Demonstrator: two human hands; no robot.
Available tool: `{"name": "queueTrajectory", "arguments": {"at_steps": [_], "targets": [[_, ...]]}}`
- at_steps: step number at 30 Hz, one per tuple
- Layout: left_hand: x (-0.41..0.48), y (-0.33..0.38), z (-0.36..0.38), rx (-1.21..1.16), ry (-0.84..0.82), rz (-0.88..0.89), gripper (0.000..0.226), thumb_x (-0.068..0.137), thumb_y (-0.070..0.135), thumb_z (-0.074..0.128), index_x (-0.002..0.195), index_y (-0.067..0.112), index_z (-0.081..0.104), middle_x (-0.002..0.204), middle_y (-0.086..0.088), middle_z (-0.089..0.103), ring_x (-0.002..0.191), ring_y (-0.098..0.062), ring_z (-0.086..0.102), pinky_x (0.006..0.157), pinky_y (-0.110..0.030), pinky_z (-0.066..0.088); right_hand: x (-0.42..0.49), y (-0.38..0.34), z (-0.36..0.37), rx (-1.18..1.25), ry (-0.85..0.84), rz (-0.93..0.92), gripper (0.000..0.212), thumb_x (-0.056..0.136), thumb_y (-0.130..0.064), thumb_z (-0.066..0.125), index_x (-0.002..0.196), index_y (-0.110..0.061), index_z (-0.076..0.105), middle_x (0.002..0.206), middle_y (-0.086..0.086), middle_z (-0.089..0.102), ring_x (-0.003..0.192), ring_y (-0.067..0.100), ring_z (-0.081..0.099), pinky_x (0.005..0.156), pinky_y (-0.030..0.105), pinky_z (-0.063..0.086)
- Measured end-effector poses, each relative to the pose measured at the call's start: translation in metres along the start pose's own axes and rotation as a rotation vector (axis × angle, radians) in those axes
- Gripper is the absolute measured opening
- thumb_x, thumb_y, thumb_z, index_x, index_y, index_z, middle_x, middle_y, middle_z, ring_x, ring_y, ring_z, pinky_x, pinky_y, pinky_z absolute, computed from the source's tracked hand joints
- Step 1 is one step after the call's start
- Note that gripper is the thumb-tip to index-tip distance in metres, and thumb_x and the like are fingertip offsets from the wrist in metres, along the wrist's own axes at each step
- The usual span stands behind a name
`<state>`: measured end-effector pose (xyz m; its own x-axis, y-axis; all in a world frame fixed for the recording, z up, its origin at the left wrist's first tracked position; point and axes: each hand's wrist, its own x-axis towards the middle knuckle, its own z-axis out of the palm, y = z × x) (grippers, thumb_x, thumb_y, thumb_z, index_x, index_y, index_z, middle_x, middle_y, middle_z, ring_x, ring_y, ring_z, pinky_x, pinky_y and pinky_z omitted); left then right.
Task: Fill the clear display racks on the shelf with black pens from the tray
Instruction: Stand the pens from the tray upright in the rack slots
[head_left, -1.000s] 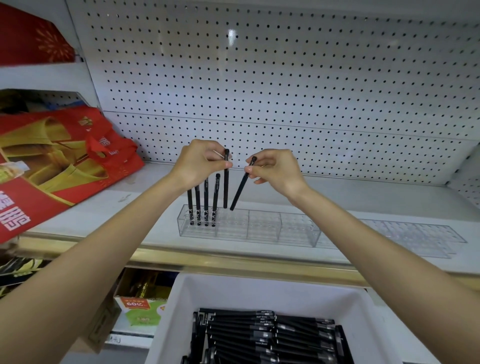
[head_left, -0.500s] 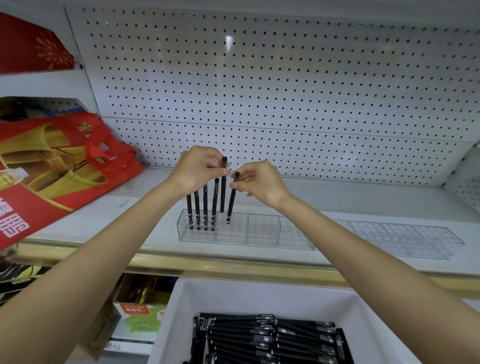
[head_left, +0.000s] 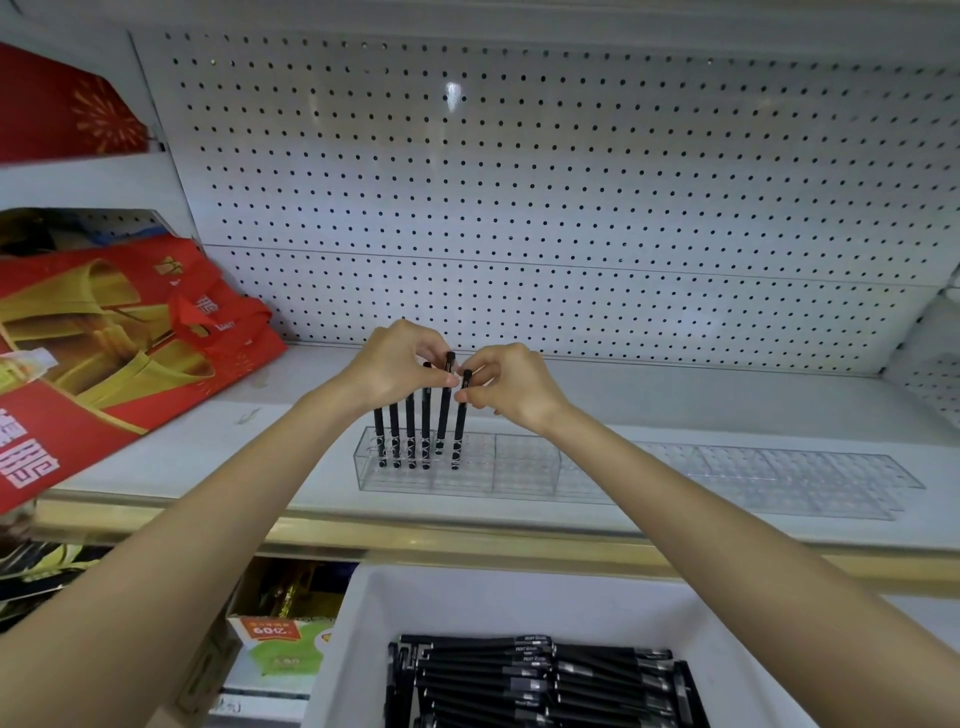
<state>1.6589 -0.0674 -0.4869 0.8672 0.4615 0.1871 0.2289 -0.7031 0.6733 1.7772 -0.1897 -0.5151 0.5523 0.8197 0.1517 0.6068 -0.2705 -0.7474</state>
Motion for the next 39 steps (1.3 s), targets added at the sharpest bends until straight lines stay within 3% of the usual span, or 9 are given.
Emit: {"name": "queueTrajectory", "arguments": {"at_steps": [4, 7, 10, 13, 17, 24, 29, 34, 39], "targets": [[0.005, -0.001, 0.0, 0.097, -0.066, -0.014, 0.014, 0.074, 0.02, 0.081, 0.083, 0.019, 0.07, 0.093, 0.005, 0.068, 0.1, -0.009, 0.056, 0.081, -0.023, 0.035, -0.001, -0.002, -0.002, 0.027, -0.003, 0.007, 0.021, 0.075, -0.017, 0.08, 0.088, -0.019, 0.064, 0.08, -0.001, 0.071, 0.062, 0.012, 0.067, 0.066, 0.033, 0.057], [0.008, -0.002, -0.003, 0.184, -0.129, -0.023, 0.014, 0.074, 0.02, 0.082, 0.083, 0.021, 0.071, 0.091, 0.004, 0.067, 0.096, -0.012, 0.056, 0.072, -0.022, 0.038, -0.001, -0.004, -0.003, 0.048, -0.019, 0.025, 0.021, 0.076, -0.015, 0.08, 0.087, -0.018, 0.062, 0.085, 0.003, 0.071, 0.056, 0.012, 0.066, 0.048, 0.016, 0.046], [0.009, -0.002, -0.005, 0.258, -0.159, -0.021, 0.015, 0.075, 0.02, 0.081, 0.087, 0.019, 0.072, 0.088, 0.003, 0.065, 0.089, -0.013, 0.056, 0.064, -0.012, 0.036, -0.001, -0.006, -0.005, 0.058, -0.034, 0.03, 0.02, 0.076, -0.013, 0.08, 0.087, -0.015, 0.063, 0.084, 0.003, 0.071, 0.051, 0.011, 0.064, 0.043, 0.01, 0.04], [0.01, -0.003, -0.006, 0.266, -0.162, -0.014, 0.016, 0.075, 0.02, 0.081, 0.088, 0.017, 0.072, 0.085, 0.003, 0.063, 0.089, -0.014, 0.056, 0.062, -0.012, 0.036, 0.0, -0.007, -0.006, 0.06, -0.047, 0.031, 0.019, 0.076, -0.013, 0.08, 0.087, -0.014, 0.064, 0.085, 0.005, 0.071, 0.05, 0.01, 0.063, 0.042, 0.011, 0.04], [0.011, -0.004, -0.005, 0.277, -0.163, 0.003, 0.018, 0.075, 0.022, 0.081, 0.09, 0.017, 0.072, 0.094, -0.001, 0.067, 0.1, -0.018, 0.058, 0.075, -0.025, 0.04, 0.0, -0.008, -0.007, 0.046, -0.075, 0.048, 0.02, 0.077, -0.013, 0.08, 0.089, -0.014, 0.064, 0.084, 0.004, 0.071, 0.047, 0.006, 0.062, 0.043, 0.013, 0.042], [0.014, -0.004, -0.007, 0.237, -0.182, 0.003, 0.015, 0.078, 0.021, 0.078, 0.091, 0.015, 0.072, 0.096, -0.002, 0.071, 0.101, -0.018, 0.061, 0.079, -0.024, 0.041, 0.001, -0.007, -0.008, 0.017, -0.09, 0.056, 0.02, 0.077, -0.015, 0.079, 0.09, -0.012, 0.064, 0.084, 0.003, 0.071, 0.049, 0.007, 0.063, 0.043, 0.013, 0.042], [0.011, -0.01, -0.006, 0.176, -0.116, -0.019, 0.034, 0.08, 0.026, 0.077, 0.112, 0.021, 0.066, 0.117, 0.0, 0.066, 0.114, -0.013, 0.057, 0.09, -0.022, 0.037, 0.0, -0.005, -0.008, 0.01, -0.124, 0.074, 0.024, 0.079, -0.014, 0.078, 0.097, -0.011, 0.063, 0.091, 0.006, 0.072, 0.051, 0.009, 0.063, 0.045, 0.015, 0.044], [-0.027, 0.002, -0.013, 0.254, 0.1, 0.157, 0.045, 0.085, 0.029, 0.071, 0.128, 0.02, 0.057, 0.129, 0.001, 0.059, 0.122, -0.016, 0.051, 0.099, -0.027, 0.035, -0.023, -0.003, -0.025, -0.031, -0.108, 0.085, 0.042, 0.083, -0.019, 0.074, 0.121, -0.008, 0.058, 0.103, 0.004, 0.066, 0.042, 0.003, 0.06, 0.045, 0.015, 0.046], [-0.1, 0.009, 0.004, 0.35, 0.057, 0.327, 0.042, 0.086, 0.035, 0.069, 0.125, 0.021, 0.06, 0.124, 0.002, 0.06, 0.117, -0.018, 0.053, 0.096, -0.034, 0.043, -0.093, 0.014, -0.04, -0.148, -0.096, -0.039, 0.033, 0.081, -0.019, 0.075, 0.113, -0.014, 0.065, 0.106, 0.002, 0.068, 0.055, 0.012, 0.066, 0.053, 0.012, 0.047]]}}
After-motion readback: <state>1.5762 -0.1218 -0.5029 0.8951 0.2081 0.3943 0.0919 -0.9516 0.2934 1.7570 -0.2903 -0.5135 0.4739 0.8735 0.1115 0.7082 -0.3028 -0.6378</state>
